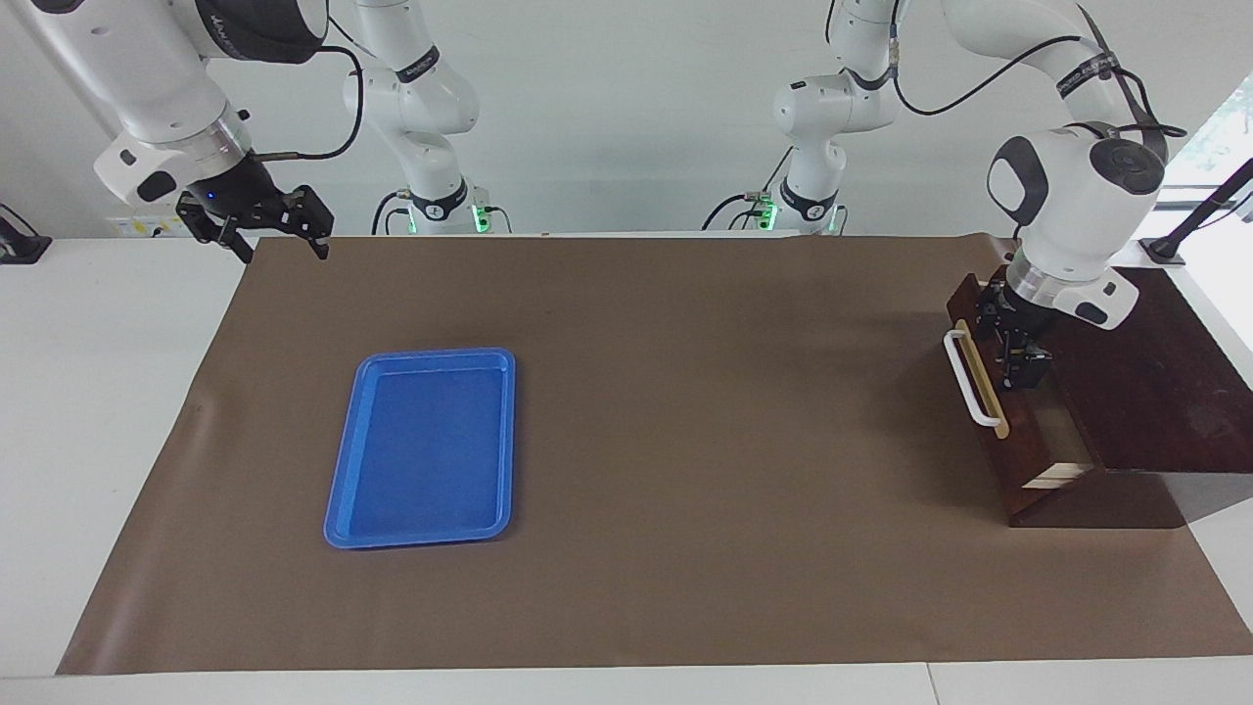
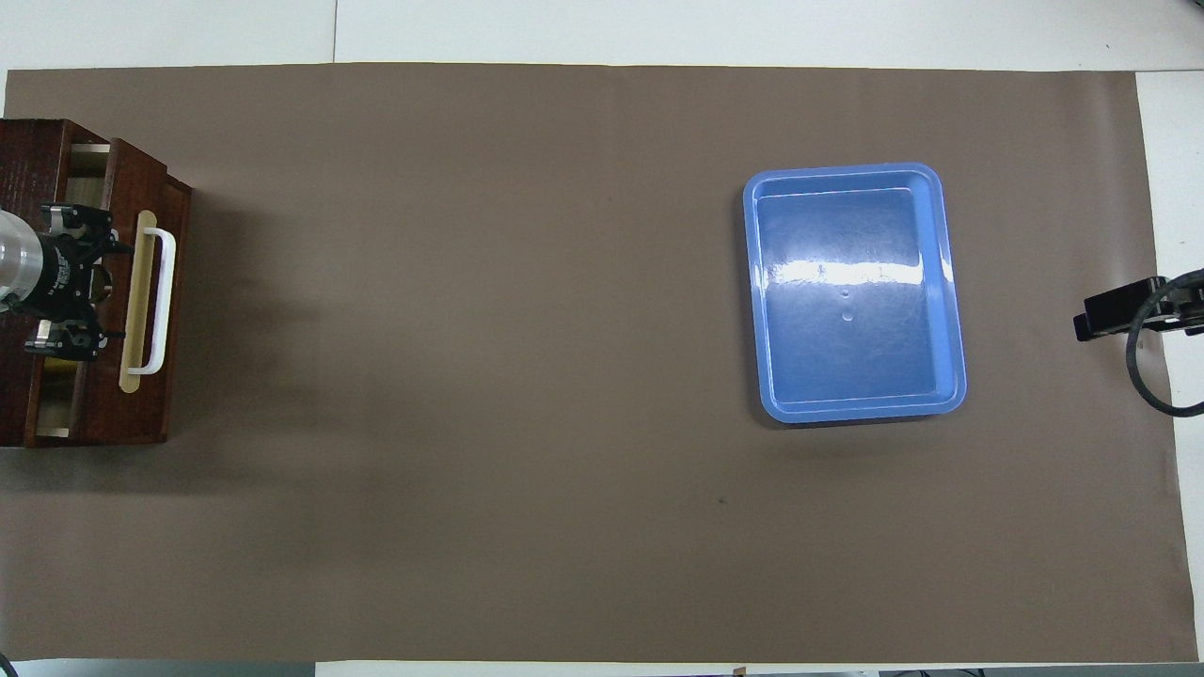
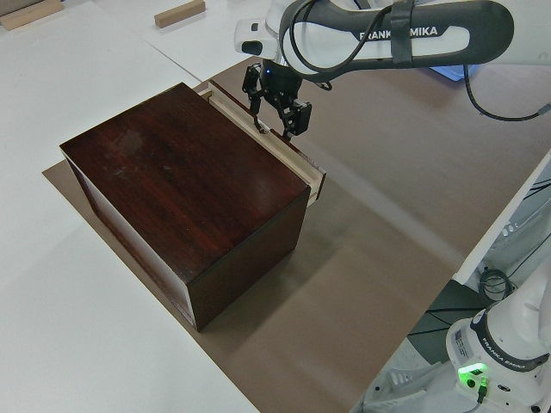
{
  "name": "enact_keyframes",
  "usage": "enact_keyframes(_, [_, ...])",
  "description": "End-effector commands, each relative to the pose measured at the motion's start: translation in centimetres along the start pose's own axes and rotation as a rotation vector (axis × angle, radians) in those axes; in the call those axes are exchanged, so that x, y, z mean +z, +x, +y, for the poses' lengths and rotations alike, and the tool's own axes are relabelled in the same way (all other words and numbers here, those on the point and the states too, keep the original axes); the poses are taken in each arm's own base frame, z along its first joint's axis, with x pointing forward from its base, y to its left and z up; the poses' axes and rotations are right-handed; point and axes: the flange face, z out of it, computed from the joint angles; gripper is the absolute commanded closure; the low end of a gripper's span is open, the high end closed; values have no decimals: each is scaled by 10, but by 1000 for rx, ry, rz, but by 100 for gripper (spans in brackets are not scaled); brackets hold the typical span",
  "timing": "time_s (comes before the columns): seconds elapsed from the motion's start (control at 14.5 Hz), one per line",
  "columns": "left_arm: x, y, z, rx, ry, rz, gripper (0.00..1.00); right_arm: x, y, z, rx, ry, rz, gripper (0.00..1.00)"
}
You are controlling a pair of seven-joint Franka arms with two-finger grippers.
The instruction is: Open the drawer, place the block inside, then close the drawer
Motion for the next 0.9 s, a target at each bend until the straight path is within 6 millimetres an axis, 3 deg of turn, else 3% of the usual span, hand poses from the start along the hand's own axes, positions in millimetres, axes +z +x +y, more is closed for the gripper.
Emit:
enact_keyframes(0.0, [2, 33, -11, 32, -21, 26, 0, 5, 0, 3, 30, 13, 4, 0])
enact_keyframes(0.21, [2, 41, -13, 39, -19, 27, 0, 7, 0, 3, 31, 5, 0, 0])
enact_keyframes(0.34, [-1, 36, -10, 42, -11, 24, 0, 5, 2, 3, 24, -10, 21, 0])
enact_keyframes(0.41, [-4, 26, -9, 62, 6, 19, 0, 7, 4, 3, 23, -21, 35, 0])
enact_keyframes(0.55, [-21, -19, -3, 142, 29, 10, 0, 9, 6, 3, 22, -26, 64, 0])
enact_keyframes(0.83, [-88, -72, -13, 367, 63, -4, 0, 10, 5, 1, 22, -26, 60, 0])
